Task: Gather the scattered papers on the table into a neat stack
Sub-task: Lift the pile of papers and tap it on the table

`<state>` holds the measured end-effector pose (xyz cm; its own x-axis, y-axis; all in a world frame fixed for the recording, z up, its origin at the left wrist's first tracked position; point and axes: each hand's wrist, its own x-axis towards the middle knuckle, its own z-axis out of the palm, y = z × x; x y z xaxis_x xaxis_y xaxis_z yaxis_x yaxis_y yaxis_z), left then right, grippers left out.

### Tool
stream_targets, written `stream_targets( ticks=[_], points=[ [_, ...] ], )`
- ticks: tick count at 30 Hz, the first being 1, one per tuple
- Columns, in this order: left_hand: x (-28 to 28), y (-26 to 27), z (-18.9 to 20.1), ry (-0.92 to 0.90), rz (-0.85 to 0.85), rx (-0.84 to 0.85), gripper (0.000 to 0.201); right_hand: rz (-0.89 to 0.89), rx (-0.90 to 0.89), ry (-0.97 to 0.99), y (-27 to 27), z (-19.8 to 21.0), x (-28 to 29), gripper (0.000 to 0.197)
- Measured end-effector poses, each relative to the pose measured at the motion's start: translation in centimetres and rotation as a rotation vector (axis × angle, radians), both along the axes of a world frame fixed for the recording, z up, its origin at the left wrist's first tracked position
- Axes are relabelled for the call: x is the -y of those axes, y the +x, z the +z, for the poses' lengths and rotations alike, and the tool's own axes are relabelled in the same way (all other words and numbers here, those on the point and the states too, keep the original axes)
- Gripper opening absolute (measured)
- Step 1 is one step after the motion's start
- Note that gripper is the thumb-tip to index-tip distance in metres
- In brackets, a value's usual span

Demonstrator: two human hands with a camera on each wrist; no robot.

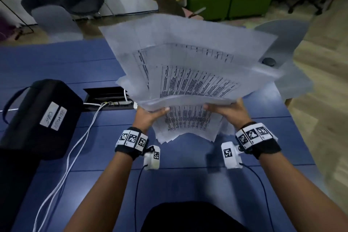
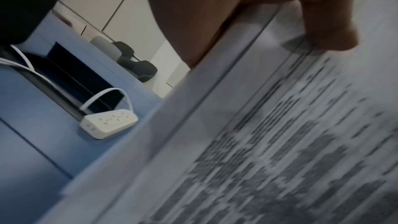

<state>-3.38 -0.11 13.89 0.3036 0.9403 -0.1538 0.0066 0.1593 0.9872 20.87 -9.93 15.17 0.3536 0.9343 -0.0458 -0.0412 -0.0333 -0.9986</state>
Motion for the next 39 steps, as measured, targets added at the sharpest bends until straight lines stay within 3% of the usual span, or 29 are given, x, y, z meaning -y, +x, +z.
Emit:
stream_targets(
  ticks=[3, 5, 10, 13, 15, 17, 21, 24, 27, 28, 30, 31, 34, 39],
  points=[
    [-0.3, 1.0, 1.1, 0.063, 0.062, 0.075, 0.035, -0.084, 0.004, 0.029, -0.2, 0.2, -0.4, 0.048],
    [-0.1, 1.3, 0.6, 0.034, 0.097, 0.080, 0.036, -0.103, 0.040, -0.009, -0.5, -0.2, -0.8, 0.050],
    [0.4, 1.7, -1.3, -0.043, 0.091, -0.008, 0.038, -0.069, 0.182, -0.074, -1.2, -1.0, -1.1, 0.030],
    [0.2, 2.4, 0.6, 0.026, 0.158, 0.021, 0.042, -0.147, 0.233, 0.030, -1.0, 1.0, -1.4, 0.022],
    [0.6, 2.9, 3.0, 0.067, 0.185, 0.026, 0.028, -0.187, 0.202, 0.118, -0.7, 2.8, -1.4, 0.027],
    [0.9, 3.0, 3.8, 0.113, 0.149, 0.076, 0.027, -0.201, 0.175, 0.170, -0.4, 3.3, -0.8, 0.028],
    [2.3, 2.2, 1.0, 0.078, 0.130, 0.066, 0.033, -0.167, 0.171, 0.012, -0.7, 1.3, 1.4, 0.024],
    [3.5, 1.7, -0.7, 0.003, 0.100, 0.021, 0.026, -0.177, 0.108, -0.115, -0.4, -0.2, 2.4, 0.038],
    [3.7, 1.3, -1.3, -0.036, 0.087, 0.001, 0.023, -0.247, 0.056, -0.099, -0.2, 1.5, 2.4, 0.087],
    [3.4, 1.1, -1.6, -0.045, 0.091, 0.025, 0.032, -0.257, 0.032, -0.021, -0.4, 2.8, 2.4, 0.087],
    [3.0, 0.9, -1.9, -0.068, 0.094, 0.068, 0.059, -0.254, -0.046, 0.151, -1.2, 5.6, 2.3, 0.073],
    [2.9, 0.8, -1.9, -0.078, 0.087, 0.085, 0.063, -0.248, -0.107, 0.210, -1.4, 6.9, 2.1, 0.072],
    [2.3, 0.4, -2.1, -0.042, 0.025, 0.093, 0.040, -0.180, -0.255, 0.266, -1.7, 9.2, 1.2, 0.077],
    [2.3, 0.4, -1.8, 0.000, -0.062, 0.093, 0.046, -0.354, -0.074, 0.104, -2.0, 9.8, 0.1, 0.049]
  ],
)
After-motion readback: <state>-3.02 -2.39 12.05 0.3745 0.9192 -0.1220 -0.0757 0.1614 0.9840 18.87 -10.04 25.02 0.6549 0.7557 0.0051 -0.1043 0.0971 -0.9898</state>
